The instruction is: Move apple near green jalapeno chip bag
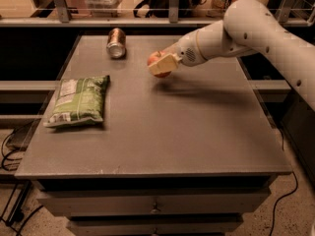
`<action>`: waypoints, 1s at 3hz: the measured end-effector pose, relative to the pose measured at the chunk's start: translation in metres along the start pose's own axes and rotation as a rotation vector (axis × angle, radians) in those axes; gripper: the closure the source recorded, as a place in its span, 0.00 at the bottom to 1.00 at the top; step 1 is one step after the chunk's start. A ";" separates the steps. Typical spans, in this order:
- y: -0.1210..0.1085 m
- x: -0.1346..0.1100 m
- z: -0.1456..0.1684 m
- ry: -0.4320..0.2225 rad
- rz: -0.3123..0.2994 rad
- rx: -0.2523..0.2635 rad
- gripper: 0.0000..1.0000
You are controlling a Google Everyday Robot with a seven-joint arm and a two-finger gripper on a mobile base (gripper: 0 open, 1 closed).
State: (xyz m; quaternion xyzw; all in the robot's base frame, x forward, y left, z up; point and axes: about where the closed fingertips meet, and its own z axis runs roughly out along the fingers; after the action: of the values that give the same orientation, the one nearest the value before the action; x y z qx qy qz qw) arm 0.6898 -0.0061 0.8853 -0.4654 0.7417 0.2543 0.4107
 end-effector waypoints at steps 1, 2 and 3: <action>0.008 -0.004 0.006 -0.007 -0.009 -0.021 1.00; 0.010 -0.002 0.010 -0.001 0.000 -0.043 1.00; 0.038 -0.012 0.030 0.007 -0.051 -0.123 1.00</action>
Offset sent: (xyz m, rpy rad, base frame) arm -0.0035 0.0105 -0.0061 0.0138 0.0433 0.0459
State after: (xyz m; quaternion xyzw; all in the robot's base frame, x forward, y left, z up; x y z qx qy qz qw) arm 0.6702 0.0392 0.8794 -0.5096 0.7138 0.2873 0.3850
